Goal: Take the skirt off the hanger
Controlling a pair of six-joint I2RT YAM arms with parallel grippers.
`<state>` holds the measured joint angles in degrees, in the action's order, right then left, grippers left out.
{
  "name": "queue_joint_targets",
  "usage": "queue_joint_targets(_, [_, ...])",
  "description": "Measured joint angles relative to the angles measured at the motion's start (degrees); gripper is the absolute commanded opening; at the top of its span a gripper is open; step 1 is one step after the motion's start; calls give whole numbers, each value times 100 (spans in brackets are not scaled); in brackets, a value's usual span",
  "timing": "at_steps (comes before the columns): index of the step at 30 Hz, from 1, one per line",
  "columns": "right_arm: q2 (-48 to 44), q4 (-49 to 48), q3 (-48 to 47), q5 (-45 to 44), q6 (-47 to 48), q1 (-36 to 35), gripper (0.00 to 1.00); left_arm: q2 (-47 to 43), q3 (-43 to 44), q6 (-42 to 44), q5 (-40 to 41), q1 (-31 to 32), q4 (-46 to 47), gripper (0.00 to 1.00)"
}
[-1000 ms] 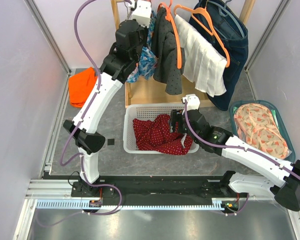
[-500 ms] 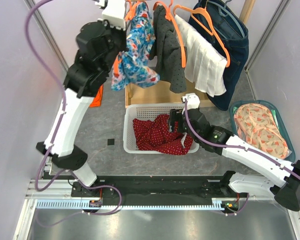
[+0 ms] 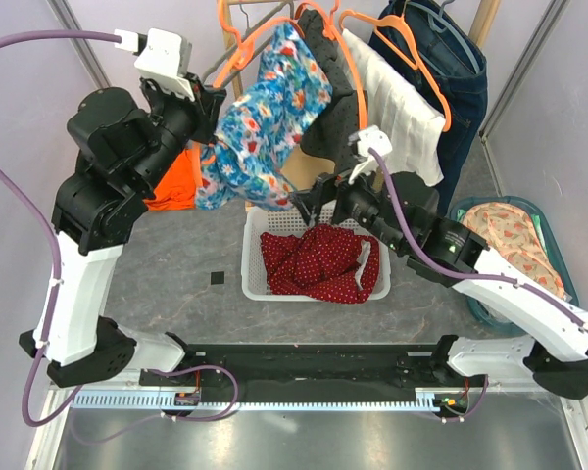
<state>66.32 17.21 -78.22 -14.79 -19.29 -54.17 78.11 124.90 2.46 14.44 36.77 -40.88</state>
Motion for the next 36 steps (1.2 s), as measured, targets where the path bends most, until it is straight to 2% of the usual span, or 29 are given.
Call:
queue_joint_targets(5, [608, 17, -870, 195, 531, -442, 98, -24, -289, -236, -262, 7, -256, 2])
queue_joint_targets(12, [1329, 151, -1047, 608, 826, -494, 97, 0, -391, -352, -433, 11, -492, 2])
queue_joint_targets(15, [1582, 229, -1067, 697, 866, -494, 88, 0, -391, -361, -450, 11, -492, 2])
queue_joint_targets(16, [1648, 247, -1082, 726, 870, -494, 80, 0, -391, -363, -455, 11, -492, 2])
queue_joint_targets(17, [1698, 262, -1091, 750, 885, -494, 57, 0, -391, -369, -455, 11, -492, 2])
queue_joint_targets(19, [1757, 317, -1121, 767, 938, -494, 31, 0, -391, -376, -455, 15, -492, 2])
queue_joint_targets(20, [1764, 352, -1150, 767, 940, -494, 7, 0, -391, -376, -452, 22, -492, 2])
queue_joint_targets(21, [1766, 413, -1204, 743, 953, -494, 0, 0, -391, -376, -452, 24, -494, 2])
queue_joint_targets(25, [1659, 693, -1537, 393, 1095, -498, 0, -9, -448, -372, -387, 33, -446, 2])
queue_joint_targets(29, [1145, 1108, -1917, -208, 1403, -516, 0, -15, -654, -369, -251, 37, -354, 2])
queue_joint_targets(36, [-678, 1471, -2778, -1255, 1963, -525, 0, 28, -831, -369, -157, 85, -203, 2])
